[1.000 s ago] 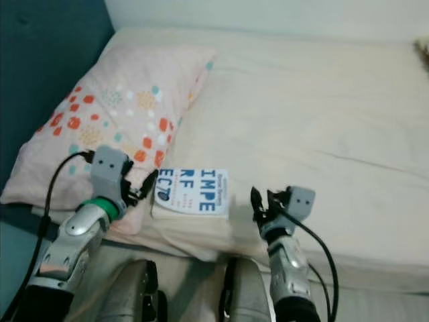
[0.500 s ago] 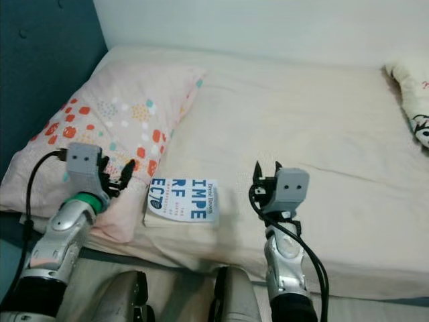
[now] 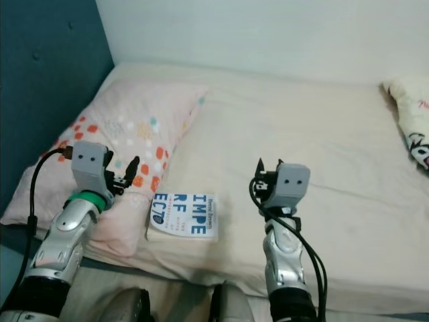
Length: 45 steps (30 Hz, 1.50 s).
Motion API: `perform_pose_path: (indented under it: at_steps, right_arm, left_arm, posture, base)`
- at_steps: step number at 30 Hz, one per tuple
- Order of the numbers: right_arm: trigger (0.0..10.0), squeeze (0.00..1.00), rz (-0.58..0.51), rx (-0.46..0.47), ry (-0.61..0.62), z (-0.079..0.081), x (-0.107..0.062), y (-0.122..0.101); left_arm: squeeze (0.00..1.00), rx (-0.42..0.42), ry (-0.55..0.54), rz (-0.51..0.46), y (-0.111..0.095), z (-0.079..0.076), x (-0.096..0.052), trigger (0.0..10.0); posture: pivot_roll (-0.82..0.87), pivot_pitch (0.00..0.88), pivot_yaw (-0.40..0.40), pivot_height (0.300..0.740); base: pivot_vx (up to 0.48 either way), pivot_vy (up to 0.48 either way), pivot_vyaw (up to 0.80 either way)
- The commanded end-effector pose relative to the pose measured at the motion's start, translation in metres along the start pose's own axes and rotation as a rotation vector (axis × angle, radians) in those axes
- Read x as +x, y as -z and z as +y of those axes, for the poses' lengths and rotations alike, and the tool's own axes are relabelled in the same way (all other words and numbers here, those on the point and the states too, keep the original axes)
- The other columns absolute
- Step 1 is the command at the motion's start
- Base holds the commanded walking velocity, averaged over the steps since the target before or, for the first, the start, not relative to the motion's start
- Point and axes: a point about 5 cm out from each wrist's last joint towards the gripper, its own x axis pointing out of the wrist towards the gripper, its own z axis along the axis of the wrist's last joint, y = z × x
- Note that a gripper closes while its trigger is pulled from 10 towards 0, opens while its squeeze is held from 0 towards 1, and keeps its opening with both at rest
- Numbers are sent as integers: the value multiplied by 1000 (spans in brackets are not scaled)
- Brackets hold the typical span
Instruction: Clean up the room
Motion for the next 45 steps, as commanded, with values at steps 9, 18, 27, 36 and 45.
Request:
perform_pose_path:
  at_steps: [9, 18, 27, 36, 45]
  right_arm:
    - [10000, 0, 38, 6, 3, 2, -2, 7]
    - [10000, 0, 30, 13, -19, 10, -1, 6]
    - [10000, 0, 42, 21, -48, 20, 0, 9]
    - [10000, 0, 43, 34, -67, 29, 3, 8]
    - [10000, 0, 41, 34, -65, 29, 3, 8]
  left_arm:
    - [0, 0, 21, -6, 1, -9, 3, 10000]
    - [0, -10, 28, -13, 1, -11, 4, 10000]
    - [0, 1, 36, -3, 4, -13, 3, 10000]
    - [0, 16, 47, 6, 8, -15, 1, 10000]
    - [0, 17, 46, 3, 7, -14, 1, 10000]
  posture:
    - [-2, 20, 31, 740]
    - [2, 24, 38, 740]
    - [6, 23, 44, 740]
    - [10, 26, 50, 740]
    - [8, 26, 53, 740]
  base:
    - [0, 0, 0]
    - [0, 0, 0]
    - [0, 0, 0]
    - [-350, 0, 0]
    - [-414, 0, 0]
